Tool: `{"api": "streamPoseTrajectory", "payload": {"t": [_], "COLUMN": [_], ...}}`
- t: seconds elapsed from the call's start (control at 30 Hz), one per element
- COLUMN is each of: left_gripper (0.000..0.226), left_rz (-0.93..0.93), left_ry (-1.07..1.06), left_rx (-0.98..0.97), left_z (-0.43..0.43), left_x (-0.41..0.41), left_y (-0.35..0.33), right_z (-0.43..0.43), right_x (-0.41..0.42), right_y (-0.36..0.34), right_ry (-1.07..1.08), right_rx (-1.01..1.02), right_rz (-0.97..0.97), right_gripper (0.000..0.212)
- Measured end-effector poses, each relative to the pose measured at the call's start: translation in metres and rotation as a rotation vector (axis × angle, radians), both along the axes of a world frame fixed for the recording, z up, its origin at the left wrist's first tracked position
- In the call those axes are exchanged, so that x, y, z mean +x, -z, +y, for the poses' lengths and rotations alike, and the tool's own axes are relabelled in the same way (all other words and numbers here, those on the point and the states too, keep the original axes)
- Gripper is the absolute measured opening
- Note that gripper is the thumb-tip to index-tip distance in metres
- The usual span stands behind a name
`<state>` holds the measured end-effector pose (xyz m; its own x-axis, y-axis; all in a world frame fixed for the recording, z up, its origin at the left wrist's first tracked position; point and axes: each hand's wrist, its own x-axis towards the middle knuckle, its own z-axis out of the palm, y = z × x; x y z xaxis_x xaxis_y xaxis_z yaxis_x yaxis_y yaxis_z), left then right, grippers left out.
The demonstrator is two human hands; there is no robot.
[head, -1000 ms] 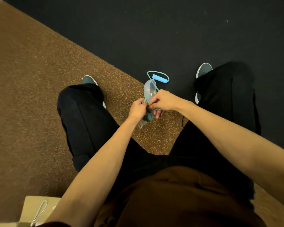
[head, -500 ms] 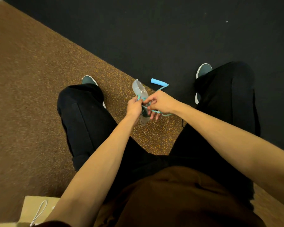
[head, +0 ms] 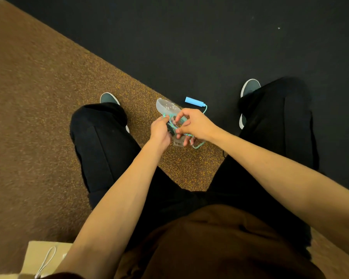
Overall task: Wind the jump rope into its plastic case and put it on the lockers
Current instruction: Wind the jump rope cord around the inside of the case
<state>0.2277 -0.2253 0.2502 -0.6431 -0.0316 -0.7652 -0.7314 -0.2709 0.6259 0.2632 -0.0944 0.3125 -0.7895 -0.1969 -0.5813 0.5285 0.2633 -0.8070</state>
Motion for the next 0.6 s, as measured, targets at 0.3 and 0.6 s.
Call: {"api": "streamPoseTrajectory", "payload": {"t": [0.3,0.6], "left_gripper": [0.016,0.017], "left_rz": [-0.083,-0.076], "left_ry": [-0.168,-0.079], "left_rx": [0.153,0.247], "left_z": [-0.006,-0.015], "left_x": [-0.008,-0.008], "left_y": [-0.004,-0.005], "right_z": [0.010,0.035], "right_x": [-0.003,-0.017], "right_y": [0.008,0.016], "right_ry": [-0.029,-0.137], "right_rx": [0.001,0.227], "right_rz": [-0.105,-0.031], "right_gripper": [0.015,0.015]}}
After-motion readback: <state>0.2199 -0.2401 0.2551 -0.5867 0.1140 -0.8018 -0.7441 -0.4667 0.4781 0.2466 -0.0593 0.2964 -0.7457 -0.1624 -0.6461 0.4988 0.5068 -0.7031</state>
